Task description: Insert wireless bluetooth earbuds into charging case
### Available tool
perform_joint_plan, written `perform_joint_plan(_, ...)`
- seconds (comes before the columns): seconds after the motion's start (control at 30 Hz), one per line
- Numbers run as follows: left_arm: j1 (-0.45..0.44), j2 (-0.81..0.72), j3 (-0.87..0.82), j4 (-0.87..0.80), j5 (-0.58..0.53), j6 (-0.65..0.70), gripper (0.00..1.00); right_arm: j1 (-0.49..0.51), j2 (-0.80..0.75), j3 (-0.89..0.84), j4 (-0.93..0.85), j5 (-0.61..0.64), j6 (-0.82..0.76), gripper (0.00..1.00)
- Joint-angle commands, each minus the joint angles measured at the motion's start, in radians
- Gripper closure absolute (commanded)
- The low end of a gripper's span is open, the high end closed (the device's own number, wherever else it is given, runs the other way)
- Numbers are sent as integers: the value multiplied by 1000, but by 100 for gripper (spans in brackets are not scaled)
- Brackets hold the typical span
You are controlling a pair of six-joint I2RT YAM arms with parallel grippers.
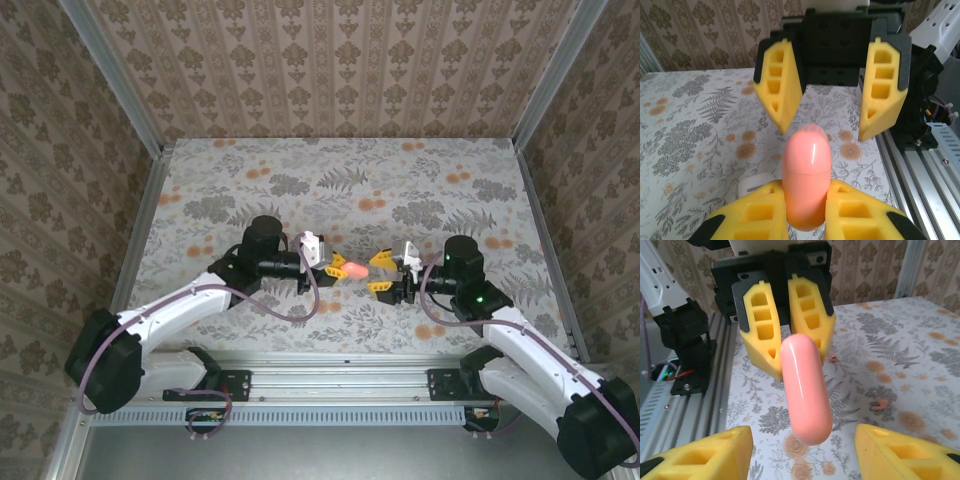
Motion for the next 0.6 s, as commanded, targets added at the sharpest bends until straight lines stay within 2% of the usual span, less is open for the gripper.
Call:
perform_joint_plan(0.0, -5, -24, 0, 49, 32, -23, 85, 0, 16, 48, 60, -71, 24, 46)
perform_joint_plan(0.33, -8, -4, 17, 66, 46, -36, 85, 23, 52, 73, 74, -73, 18, 59)
perform_joint_plan(0.57, -9, 9, 37, 70, 56, -52, 85, 30, 56, 75, 77, -56, 3, 64)
